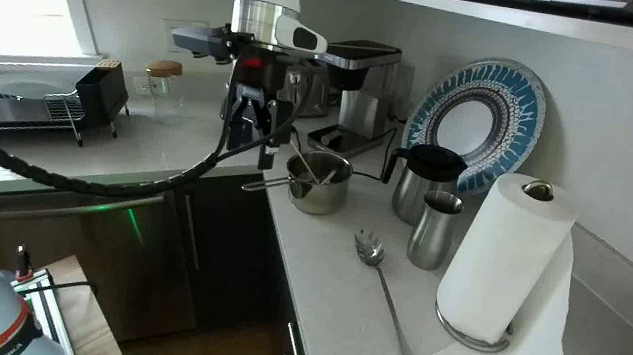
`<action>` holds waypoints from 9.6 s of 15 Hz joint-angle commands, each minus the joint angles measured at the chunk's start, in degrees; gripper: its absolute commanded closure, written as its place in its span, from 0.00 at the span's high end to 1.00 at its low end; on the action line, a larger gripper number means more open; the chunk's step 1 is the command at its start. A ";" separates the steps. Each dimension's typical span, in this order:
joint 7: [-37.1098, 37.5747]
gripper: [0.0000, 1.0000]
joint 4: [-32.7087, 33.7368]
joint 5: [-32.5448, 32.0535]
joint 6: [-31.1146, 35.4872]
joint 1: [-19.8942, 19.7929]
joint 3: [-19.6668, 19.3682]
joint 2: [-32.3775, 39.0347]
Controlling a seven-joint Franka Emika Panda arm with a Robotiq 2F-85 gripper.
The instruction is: Put the serving spoon in the bottle
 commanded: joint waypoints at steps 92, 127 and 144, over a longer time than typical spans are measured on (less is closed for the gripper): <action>-109.15 0.03 -5.29 55.25 33.02 -2.30 -0.48 2.33; -98.07 0.03 6.85 93.00 14.22 7.31 5.91 9.32; -86.74 0.03 18.26 111.30 38.99 13.80 15.68 23.20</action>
